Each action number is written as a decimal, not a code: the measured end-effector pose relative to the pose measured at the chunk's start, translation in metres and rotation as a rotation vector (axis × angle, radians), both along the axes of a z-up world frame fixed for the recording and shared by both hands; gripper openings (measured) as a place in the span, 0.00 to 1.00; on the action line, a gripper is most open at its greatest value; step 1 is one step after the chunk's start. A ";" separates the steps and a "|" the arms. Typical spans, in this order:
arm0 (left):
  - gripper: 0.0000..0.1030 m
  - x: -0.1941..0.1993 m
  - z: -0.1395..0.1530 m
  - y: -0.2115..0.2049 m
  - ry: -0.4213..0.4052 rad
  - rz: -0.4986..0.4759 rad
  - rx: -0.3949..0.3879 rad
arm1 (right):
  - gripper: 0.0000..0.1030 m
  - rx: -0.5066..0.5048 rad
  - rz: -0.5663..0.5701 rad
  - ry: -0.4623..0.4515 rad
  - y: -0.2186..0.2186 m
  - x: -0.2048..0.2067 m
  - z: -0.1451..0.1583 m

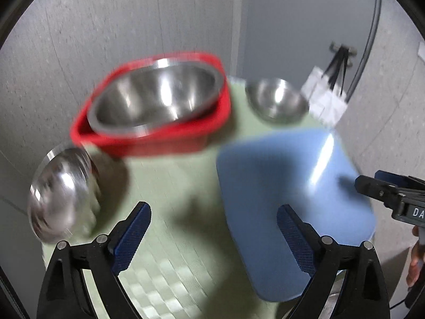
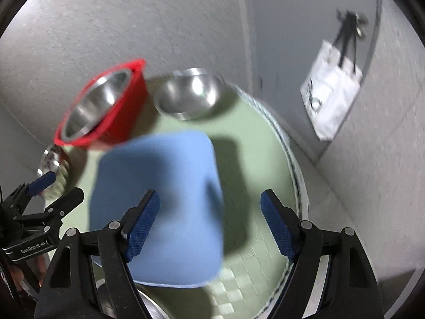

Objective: Organize plates and bowls
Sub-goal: 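Close both grippers on the edge of the blue plate and lift, then lay the blue plate onto the steel bowl in the basin, open grippers, then grasp the rim of a medium steel bowl with both grippers and lift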

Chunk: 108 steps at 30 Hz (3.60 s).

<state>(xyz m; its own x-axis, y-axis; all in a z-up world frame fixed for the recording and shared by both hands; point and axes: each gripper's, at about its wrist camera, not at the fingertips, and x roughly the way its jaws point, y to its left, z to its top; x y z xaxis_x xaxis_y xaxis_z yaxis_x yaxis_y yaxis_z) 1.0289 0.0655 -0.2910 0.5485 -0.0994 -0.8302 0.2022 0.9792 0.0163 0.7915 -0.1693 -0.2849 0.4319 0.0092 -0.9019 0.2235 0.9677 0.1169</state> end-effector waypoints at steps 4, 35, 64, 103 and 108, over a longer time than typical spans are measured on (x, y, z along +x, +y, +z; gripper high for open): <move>0.77 0.006 -0.028 -0.013 0.085 -0.018 0.004 | 0.71 0.096 -0.014 0.055 -0.006 -0.011 -0.028; 0.20 0.109 0.092 0.136 -0.100 -0.100 -0.205 | 0.15 0.036 0.117 -0.166 0.102 0.102 0.086; 0.55 0.158 0.029 0.137 -0.007 0.040 -0.073 | 0.51 0.027 0.171 -0.058 0.135 0.160 0.017; 0.14 -0.150 -0.047 0.026 0.137 -0.150 -0.176 | 0.25 0.158 0.175 0.069 0.070 -0.105 -0.030; 0.13 -0.134 -0.044 0.037 0.122 -0.155 -0.187 | 0.14 0.151 0.163 0.066 0.070 -0.102 -0.027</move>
<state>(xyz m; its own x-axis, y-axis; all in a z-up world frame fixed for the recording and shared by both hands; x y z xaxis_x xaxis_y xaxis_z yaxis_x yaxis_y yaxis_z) 0.8946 0.1029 -0.3354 0.4118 -0.3318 -0.8487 0.3390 0.9203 -0.1953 0.6896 -0.0994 -0.3118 0.3538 0.2112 -0.9112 0.0780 0.9641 0.2538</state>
